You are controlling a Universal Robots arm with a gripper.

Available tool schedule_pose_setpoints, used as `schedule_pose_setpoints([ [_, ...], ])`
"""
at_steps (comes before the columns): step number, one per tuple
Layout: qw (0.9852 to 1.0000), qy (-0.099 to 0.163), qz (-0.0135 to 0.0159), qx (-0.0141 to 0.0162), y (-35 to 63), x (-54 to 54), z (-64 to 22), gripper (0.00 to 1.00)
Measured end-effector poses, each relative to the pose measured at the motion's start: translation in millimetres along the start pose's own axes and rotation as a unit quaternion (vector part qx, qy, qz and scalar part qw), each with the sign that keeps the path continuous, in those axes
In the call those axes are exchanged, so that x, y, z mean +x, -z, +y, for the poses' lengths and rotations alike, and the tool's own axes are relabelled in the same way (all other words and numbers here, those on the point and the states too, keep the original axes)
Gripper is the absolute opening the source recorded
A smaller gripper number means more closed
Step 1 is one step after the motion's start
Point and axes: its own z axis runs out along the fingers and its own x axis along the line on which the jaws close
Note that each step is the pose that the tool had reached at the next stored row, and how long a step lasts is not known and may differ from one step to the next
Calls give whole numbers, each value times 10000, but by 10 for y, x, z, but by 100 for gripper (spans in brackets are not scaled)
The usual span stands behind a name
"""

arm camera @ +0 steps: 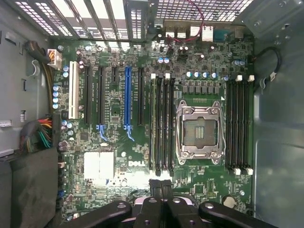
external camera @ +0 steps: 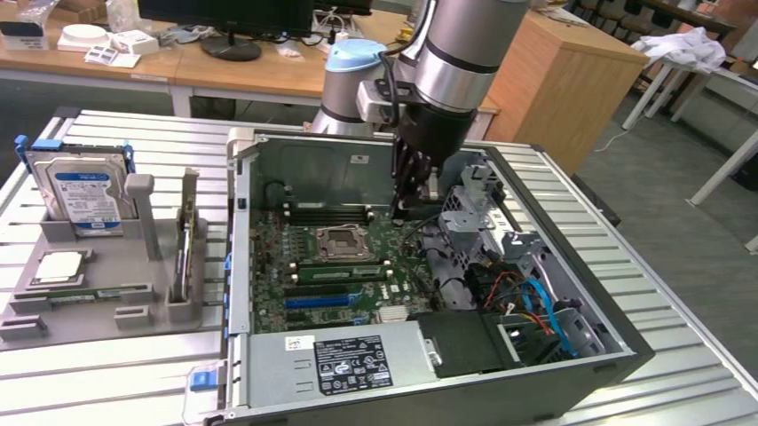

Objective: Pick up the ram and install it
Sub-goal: 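Press down the ram until it locks into place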

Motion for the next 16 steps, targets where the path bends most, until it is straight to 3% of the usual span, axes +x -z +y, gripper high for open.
schedule_pose_setpoints([
  [6, 10000, -1, 0, -12, 1, 0, -83, 11],
  [16, 10000, -1, -3, -13, -48, 3, -88, 11],
])
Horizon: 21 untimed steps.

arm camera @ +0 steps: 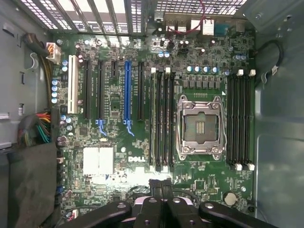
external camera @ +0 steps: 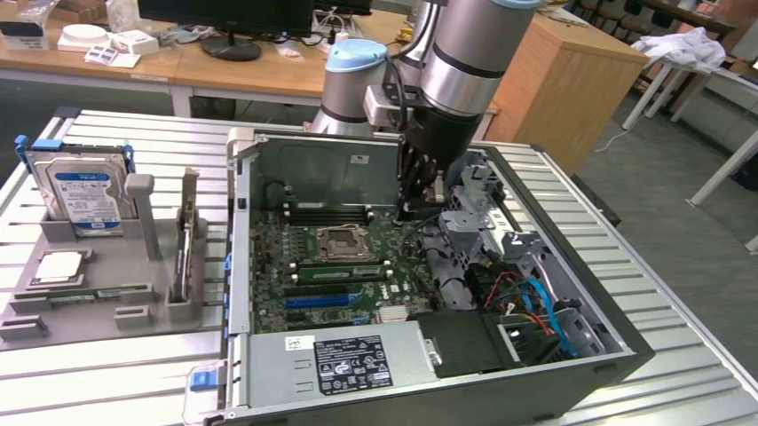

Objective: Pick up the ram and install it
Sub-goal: 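Press down the ram until it locks into place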

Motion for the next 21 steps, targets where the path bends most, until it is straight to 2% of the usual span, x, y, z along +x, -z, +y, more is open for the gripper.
schedule_pose_setpoints([
  [21, 10000, 0, 0, 0, -178, 11, -14, 11],
])
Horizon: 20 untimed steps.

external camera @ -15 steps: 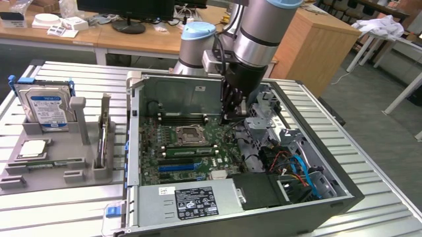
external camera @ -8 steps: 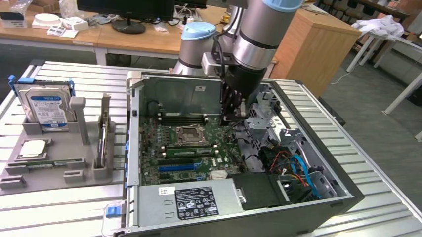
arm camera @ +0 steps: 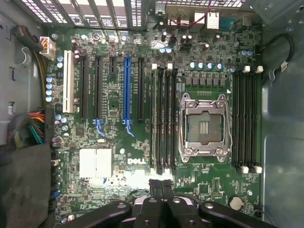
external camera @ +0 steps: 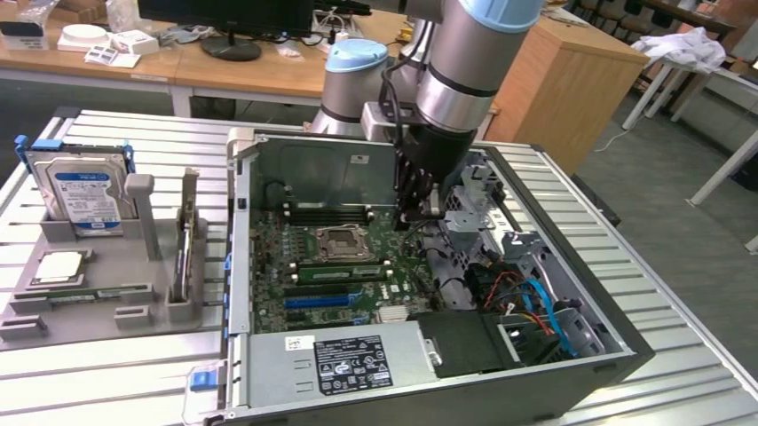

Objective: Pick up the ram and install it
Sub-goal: 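Press down the ram until it locks into place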

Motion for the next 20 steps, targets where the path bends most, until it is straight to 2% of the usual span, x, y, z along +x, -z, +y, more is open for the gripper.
schedule_pose_setpoints([
  [14, 10000, 0, 0, 0, -198, 12, -10, 11],
  [20, 10000, 0, 0, 0, -205, 9, -11, 11],
])
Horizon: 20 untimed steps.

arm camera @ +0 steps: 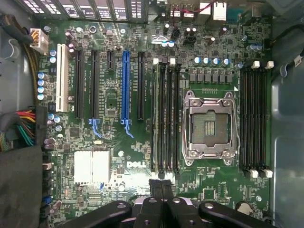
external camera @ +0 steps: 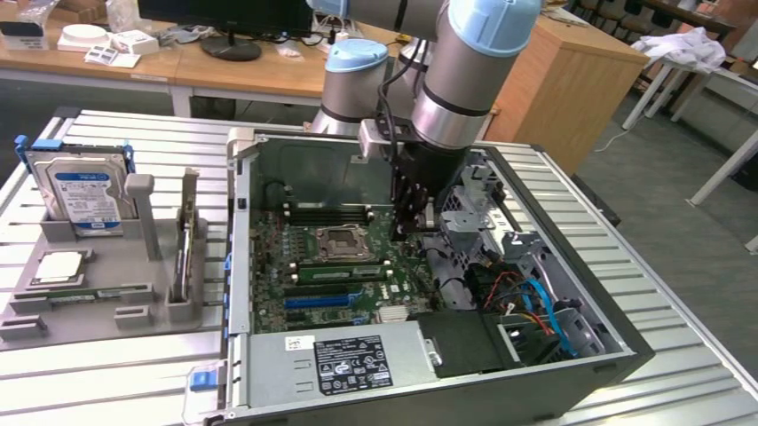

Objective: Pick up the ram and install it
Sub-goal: 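Press down the ram until it locks into place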

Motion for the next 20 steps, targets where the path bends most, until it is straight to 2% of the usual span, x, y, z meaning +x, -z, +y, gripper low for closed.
schedule_pose_setpoints([
  [6, 10000, 0, 0, 0, -10, -85, 0, 11],
  [13, 10000, 0, 0, 0, -15, -88, 0, 11],
  [20, 10000, 0, 1, 0, -83, -83, -1, 11],
])
